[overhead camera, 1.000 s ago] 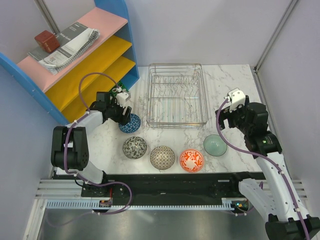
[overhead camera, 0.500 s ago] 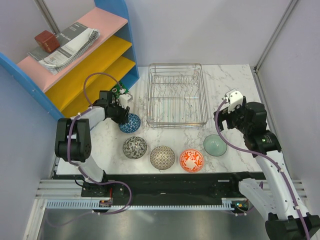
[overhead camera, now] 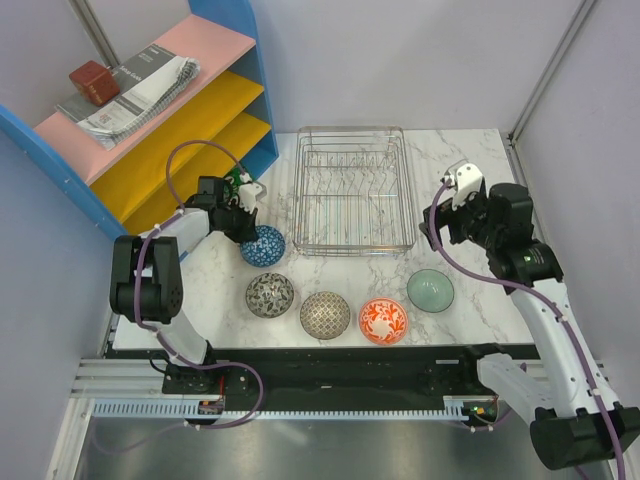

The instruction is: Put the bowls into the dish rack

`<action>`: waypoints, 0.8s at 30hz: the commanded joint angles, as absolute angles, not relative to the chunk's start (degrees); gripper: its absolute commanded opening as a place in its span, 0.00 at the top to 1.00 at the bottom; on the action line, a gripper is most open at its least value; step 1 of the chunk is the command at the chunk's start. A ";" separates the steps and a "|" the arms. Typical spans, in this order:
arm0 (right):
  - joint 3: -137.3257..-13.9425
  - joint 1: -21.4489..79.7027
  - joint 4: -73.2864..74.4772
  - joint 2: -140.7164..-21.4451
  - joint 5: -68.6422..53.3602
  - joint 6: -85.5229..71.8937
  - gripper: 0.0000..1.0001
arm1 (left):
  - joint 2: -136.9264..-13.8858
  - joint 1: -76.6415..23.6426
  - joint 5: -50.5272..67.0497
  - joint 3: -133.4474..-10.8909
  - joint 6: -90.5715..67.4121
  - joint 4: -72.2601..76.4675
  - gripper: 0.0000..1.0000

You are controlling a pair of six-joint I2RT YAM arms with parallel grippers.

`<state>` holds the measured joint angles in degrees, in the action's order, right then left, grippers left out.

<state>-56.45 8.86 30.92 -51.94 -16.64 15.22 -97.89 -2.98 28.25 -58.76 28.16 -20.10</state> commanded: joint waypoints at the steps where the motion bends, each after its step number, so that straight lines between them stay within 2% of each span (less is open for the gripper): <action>1: -62.74 9.49 30.50 -56.24 -22.05 11.52 0.02 | -97.04 -2.90 25.66 -61.26 29.09 -20.48 0.98; 9: -71.36 12.74 30.32 -67.23 -28.03 7.91 0.02 | -87.47 -2.90 26.63 -63.72 29.00 -21.71 0.98; 13: -74.61 13.01 29.36 -71.53 -38.11 5.46 0.02 | -82.98 -2.90 29.35 -65.74 28.30 -22.50 0.98; 20: -76.46 14.32 21.81 -78.65 -49.28 -2.63 0.02 | -76.91 -3.08 44.09 -68.20 26.11 -23.03 0.98; 24: -75.77 14.50 11.56 -82.61 -57.90 -13.74 0.02 | -76.55 -3.95 51.58 -70.74 23.83 -23.03 0.98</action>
